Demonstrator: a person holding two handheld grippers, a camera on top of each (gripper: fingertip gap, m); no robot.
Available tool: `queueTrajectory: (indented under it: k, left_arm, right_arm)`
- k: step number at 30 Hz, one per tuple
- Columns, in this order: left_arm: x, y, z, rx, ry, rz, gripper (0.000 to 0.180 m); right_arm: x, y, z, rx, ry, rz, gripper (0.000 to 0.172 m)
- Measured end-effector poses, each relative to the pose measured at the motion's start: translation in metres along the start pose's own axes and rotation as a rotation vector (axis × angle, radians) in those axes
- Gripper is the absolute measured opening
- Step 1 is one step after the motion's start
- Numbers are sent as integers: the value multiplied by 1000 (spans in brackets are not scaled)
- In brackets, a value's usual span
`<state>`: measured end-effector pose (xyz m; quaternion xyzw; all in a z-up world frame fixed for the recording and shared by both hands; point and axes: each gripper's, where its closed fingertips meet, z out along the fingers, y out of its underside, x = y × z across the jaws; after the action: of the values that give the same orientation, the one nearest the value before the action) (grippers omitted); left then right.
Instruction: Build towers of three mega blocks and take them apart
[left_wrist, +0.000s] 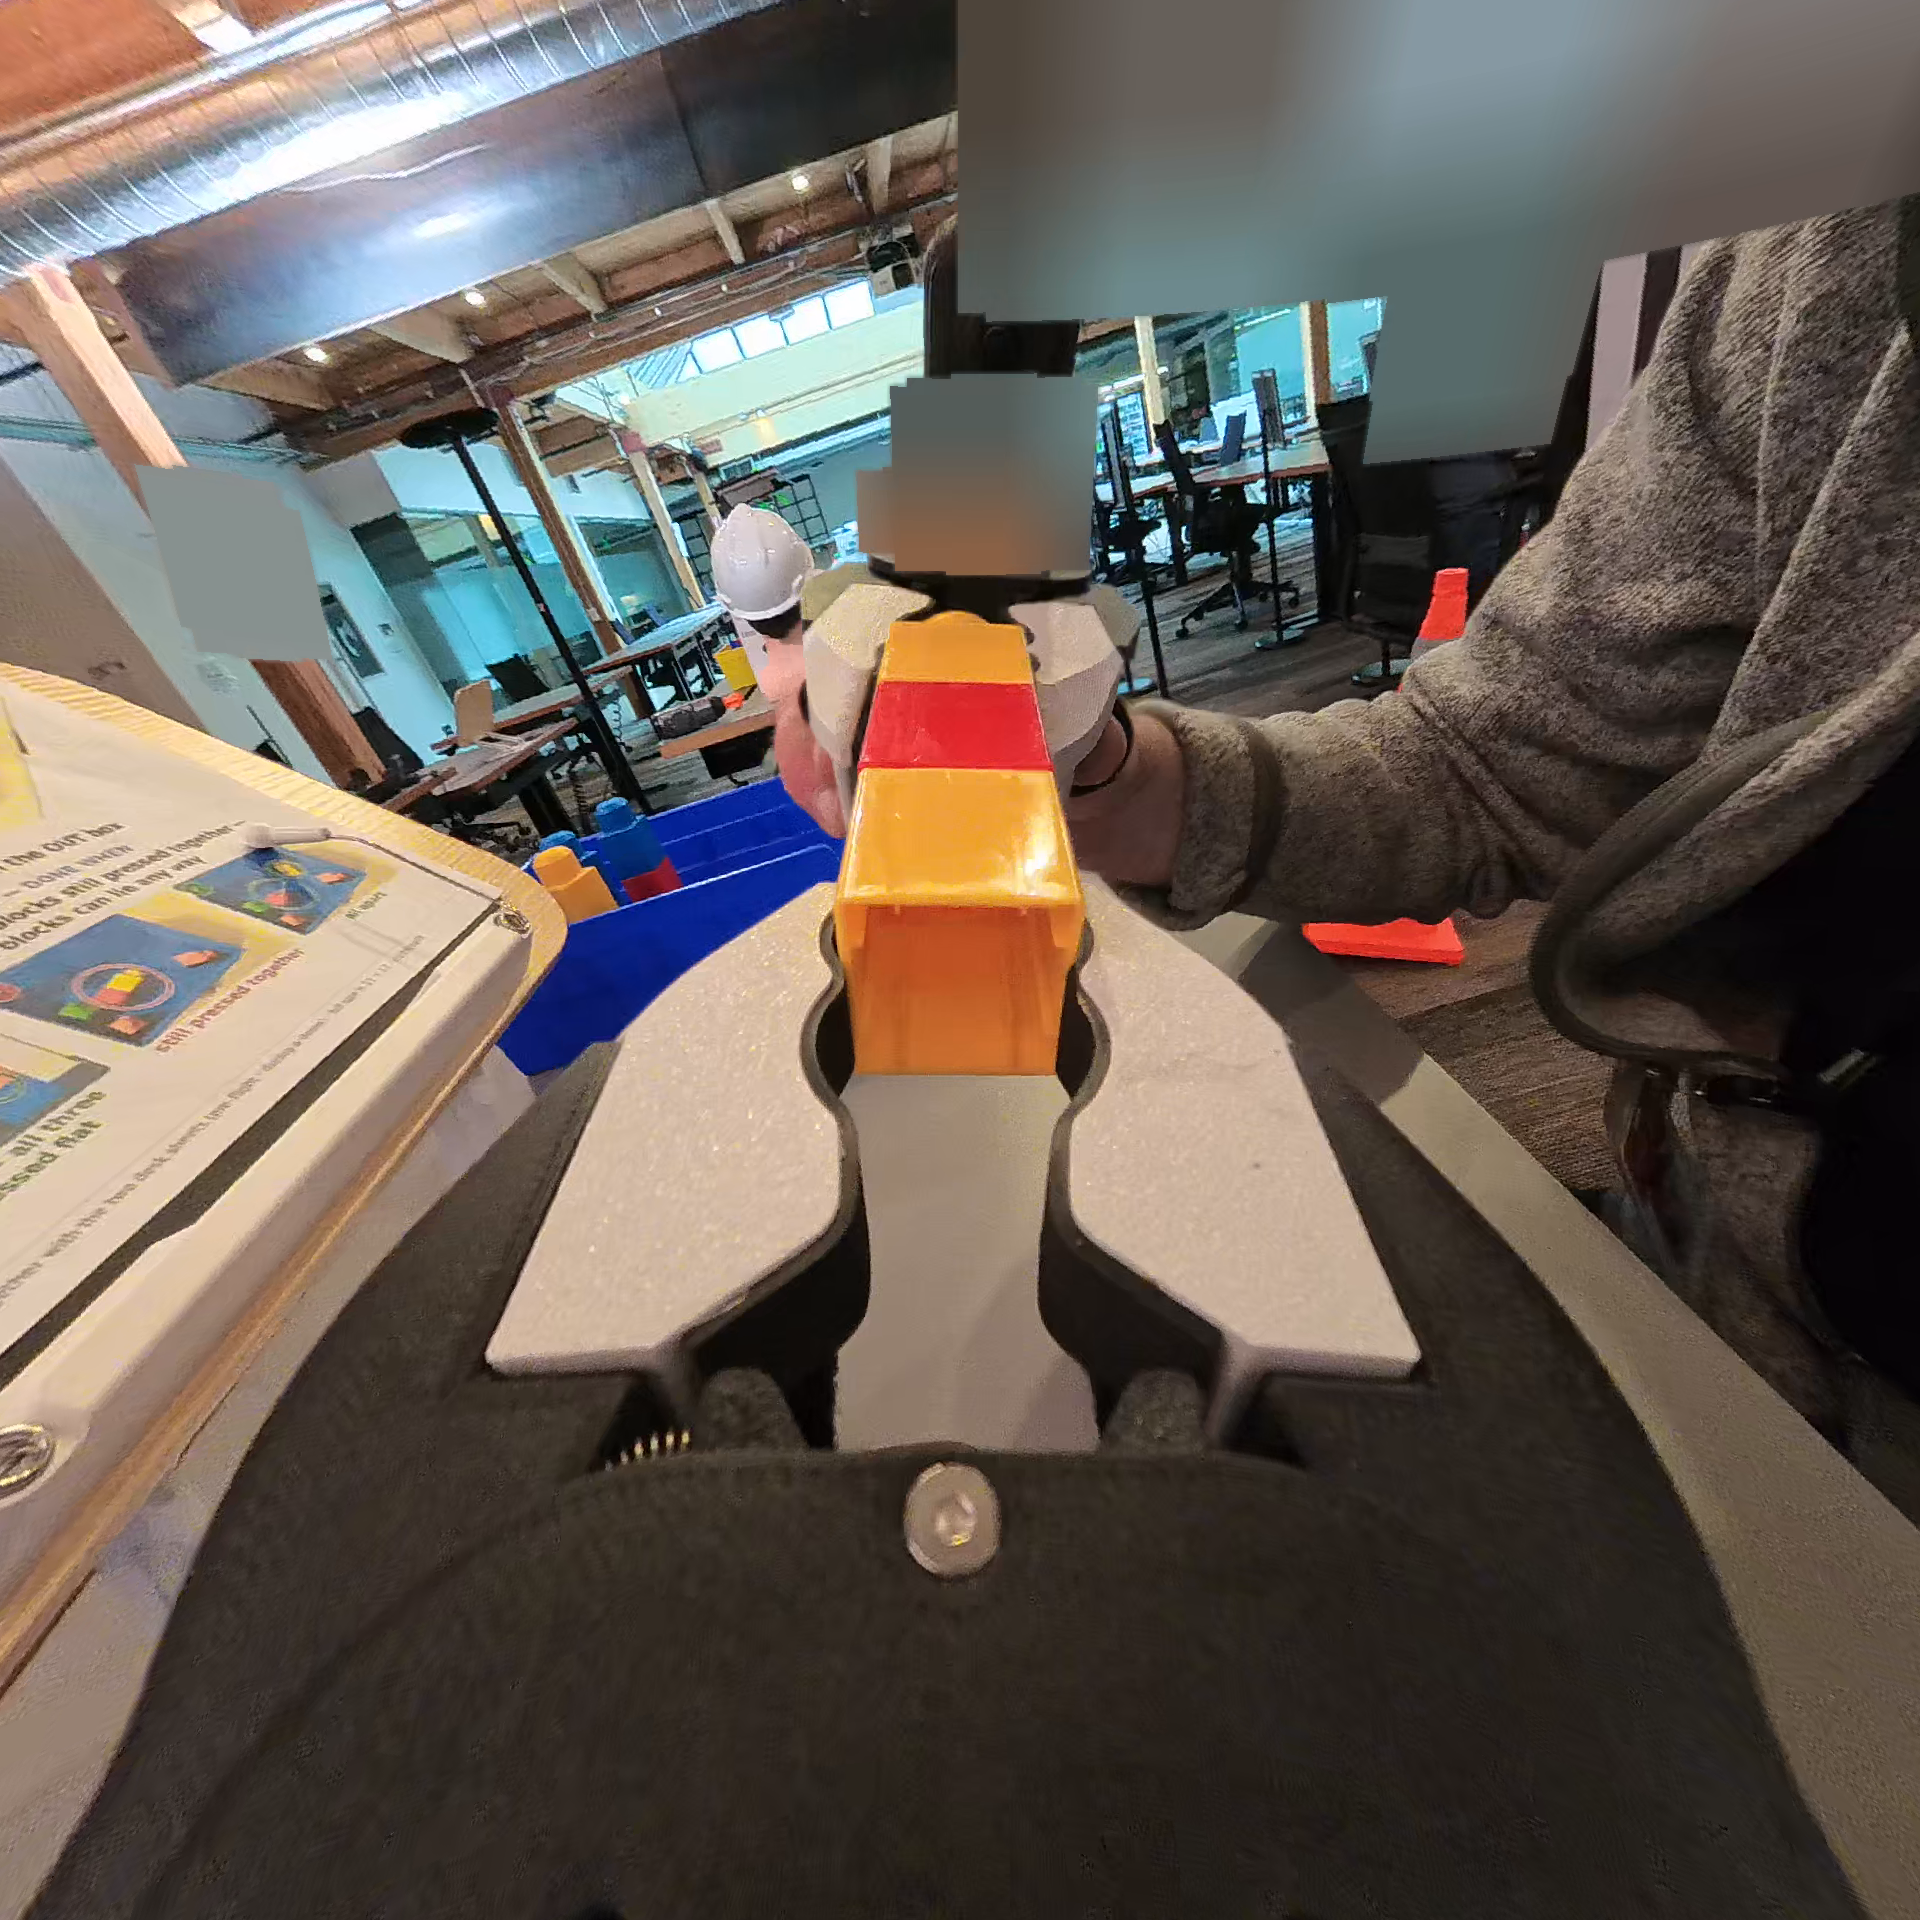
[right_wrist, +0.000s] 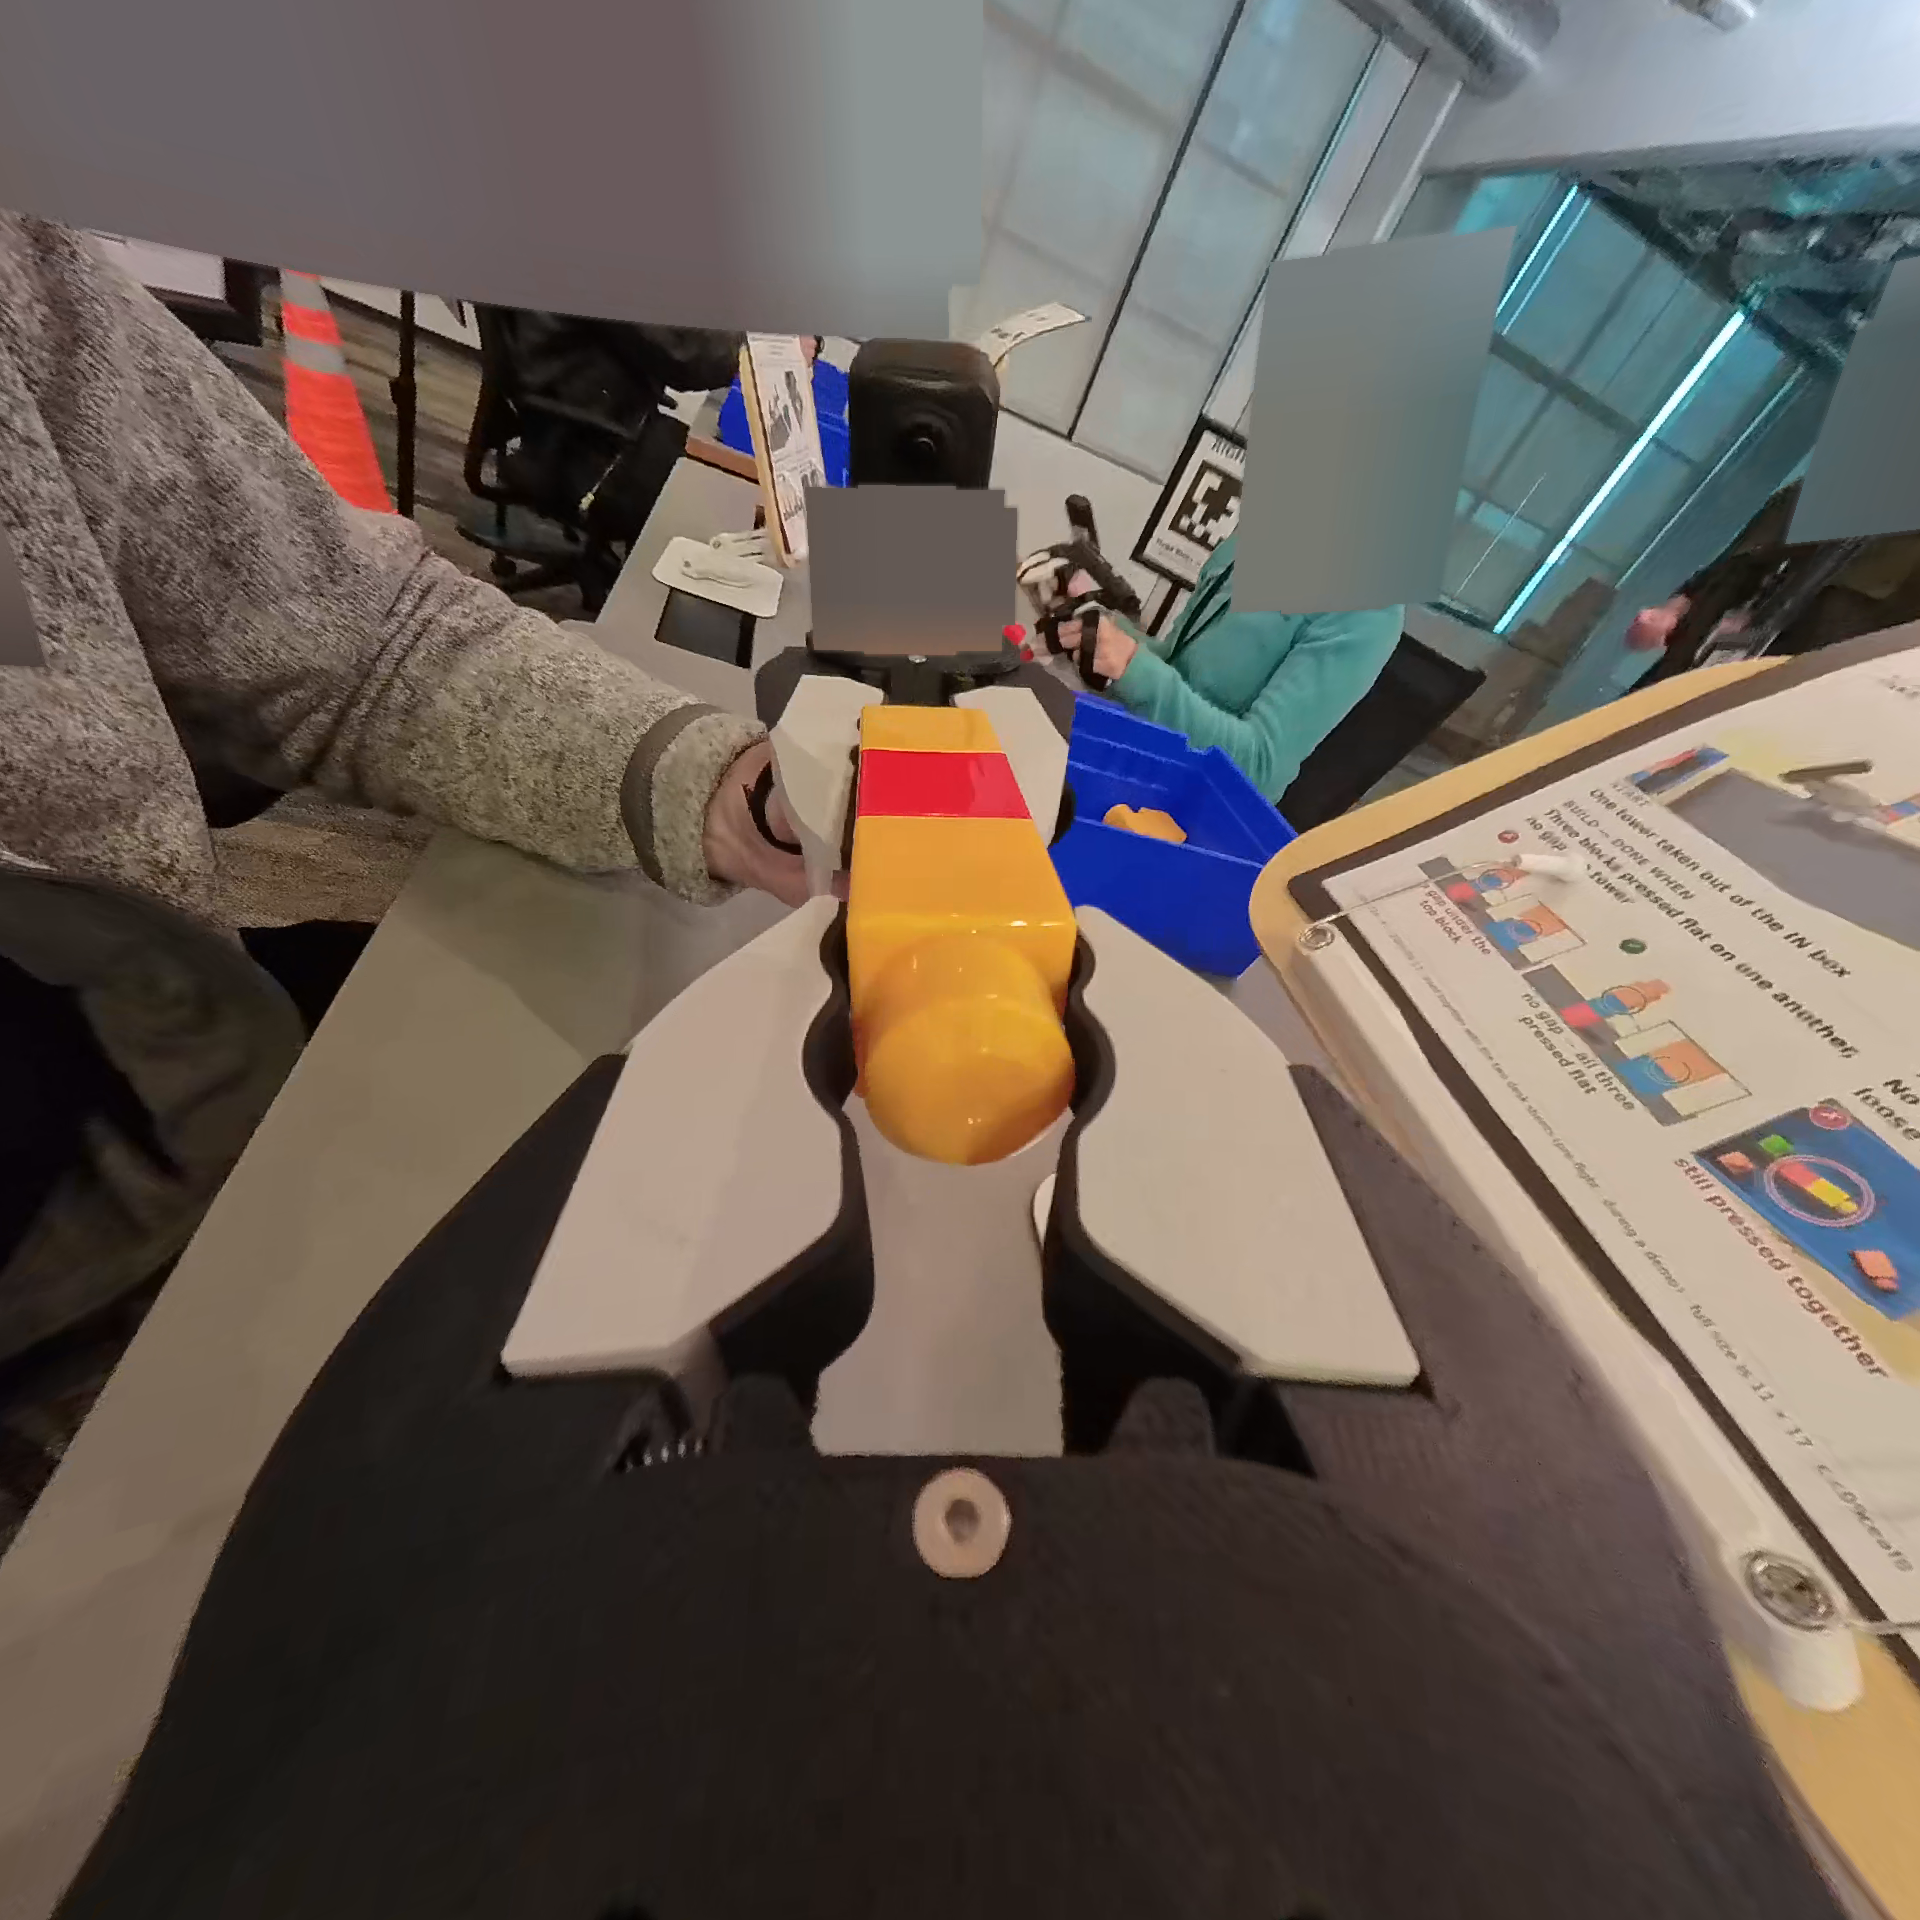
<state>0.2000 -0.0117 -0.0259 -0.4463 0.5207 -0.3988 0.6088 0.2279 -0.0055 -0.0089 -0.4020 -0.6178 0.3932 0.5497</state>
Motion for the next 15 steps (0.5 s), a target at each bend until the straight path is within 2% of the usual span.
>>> queueTrajectory:
  k: [3, 7, 10, 12, 15]
  left_arm:
    - [-2, 4, 1, -17, -7, -9, 37]
    - [-8, 6, -3, -62, -40, 13, 42]
    - [-15, 20, -7, -171, -95, 87, 22]
    - [-15, 27, -8, -214, -93, 118, 0]
    - [-16, 56, -4, -376, -110, 192, 0]
  right_arm:
    - [-1, 1, -6, -23, 8, 13, 36]
    - [11, -7, -36, -66, 63, 45, 36]
    - [33, -8, -74, -184, 164, 52, 36]
    - [56, -12, -105, -254, 269, 44, 36]
    - [92, -17, -159, -381, 430, 62, 36]
